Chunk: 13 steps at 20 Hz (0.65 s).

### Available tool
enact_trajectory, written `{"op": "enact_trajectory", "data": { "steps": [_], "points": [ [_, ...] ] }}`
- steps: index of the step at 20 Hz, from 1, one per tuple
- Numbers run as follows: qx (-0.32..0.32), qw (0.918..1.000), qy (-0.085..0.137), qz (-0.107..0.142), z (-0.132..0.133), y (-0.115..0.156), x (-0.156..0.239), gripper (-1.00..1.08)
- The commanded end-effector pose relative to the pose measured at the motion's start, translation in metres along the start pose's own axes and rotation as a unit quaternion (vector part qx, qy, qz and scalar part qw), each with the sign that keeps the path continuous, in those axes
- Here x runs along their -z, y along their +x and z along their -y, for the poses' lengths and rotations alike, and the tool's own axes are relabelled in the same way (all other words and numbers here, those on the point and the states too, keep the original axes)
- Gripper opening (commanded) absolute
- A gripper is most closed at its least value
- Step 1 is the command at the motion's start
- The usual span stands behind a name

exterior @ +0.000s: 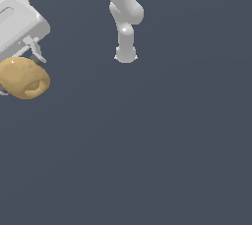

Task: Pick up the object and move it to a goal position.

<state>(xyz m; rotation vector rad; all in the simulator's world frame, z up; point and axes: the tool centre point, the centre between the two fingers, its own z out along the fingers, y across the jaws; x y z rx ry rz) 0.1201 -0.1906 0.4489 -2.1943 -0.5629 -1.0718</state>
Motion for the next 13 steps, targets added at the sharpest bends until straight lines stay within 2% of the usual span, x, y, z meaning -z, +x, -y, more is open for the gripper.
{"op": "enact_trajectory", "data": {
  "steps": [1,13],
  "points": [
    [0.007,0.9999,0.008,-0.006,-0.002,0.006,0.006,-1.0],
    [0.016,0.9995,0.021,-0.015,-0.007,0.016,0.015,-1.0]
  ]
}}
